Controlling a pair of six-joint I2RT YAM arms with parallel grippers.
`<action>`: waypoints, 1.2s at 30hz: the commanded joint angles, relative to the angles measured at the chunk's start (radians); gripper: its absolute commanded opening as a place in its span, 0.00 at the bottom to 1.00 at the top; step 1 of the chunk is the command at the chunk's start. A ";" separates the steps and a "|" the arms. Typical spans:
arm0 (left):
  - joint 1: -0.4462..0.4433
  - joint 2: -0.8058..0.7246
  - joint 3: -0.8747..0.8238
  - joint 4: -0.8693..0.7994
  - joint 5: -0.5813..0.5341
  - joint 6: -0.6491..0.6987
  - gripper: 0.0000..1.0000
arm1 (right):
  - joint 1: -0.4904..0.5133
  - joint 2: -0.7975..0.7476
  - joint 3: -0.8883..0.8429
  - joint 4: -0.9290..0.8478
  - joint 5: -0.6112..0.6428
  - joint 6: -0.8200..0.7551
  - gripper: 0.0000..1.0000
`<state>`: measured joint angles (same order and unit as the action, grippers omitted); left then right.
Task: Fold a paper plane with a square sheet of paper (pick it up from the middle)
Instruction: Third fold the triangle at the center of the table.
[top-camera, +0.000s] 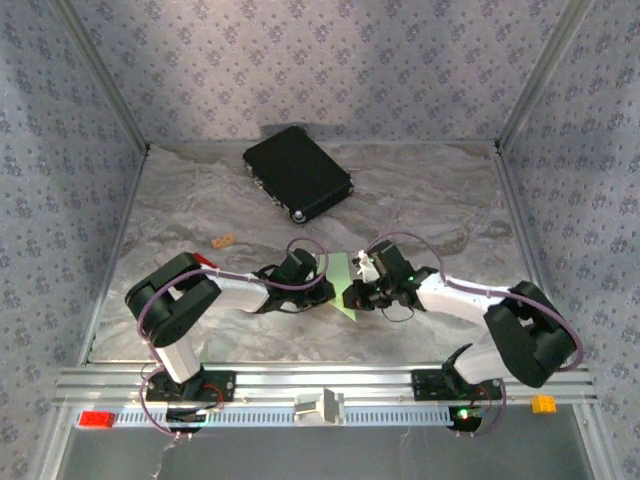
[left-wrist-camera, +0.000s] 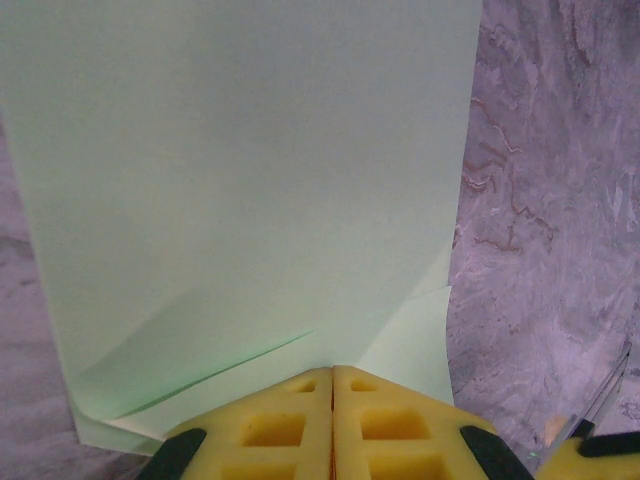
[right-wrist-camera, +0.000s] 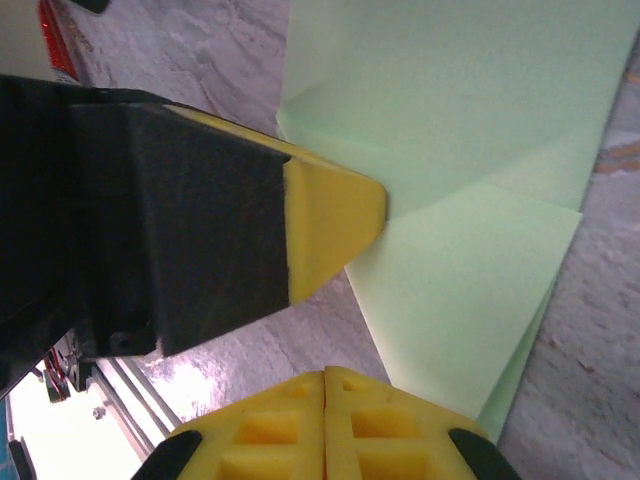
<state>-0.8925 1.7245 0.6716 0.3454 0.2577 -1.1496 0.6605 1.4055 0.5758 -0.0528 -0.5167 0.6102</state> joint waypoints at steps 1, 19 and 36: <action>-0.010 0.054 -0.002 -0.008 -0.023 0.018 0.08 | 0.004 0.052 0.036 0.009 -0.014 -0.021 0.08; -0.006 -0.082 0.085 -0.100 -0.080 0.086 0.15 | -0.007 0.145 -0.091 0.127 0.082 0.252 0.01; -0.019 0.049 0.047 -0.020 -0.098 0.015 0.09 | -0.007 0.130 -0.112 0.136 0.119 0.281 0.00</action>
<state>-0.9161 1.7557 0.7387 0.3038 0.1860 -1.1271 0.6571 1.5146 0.4950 0.1623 -0.4870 0.8845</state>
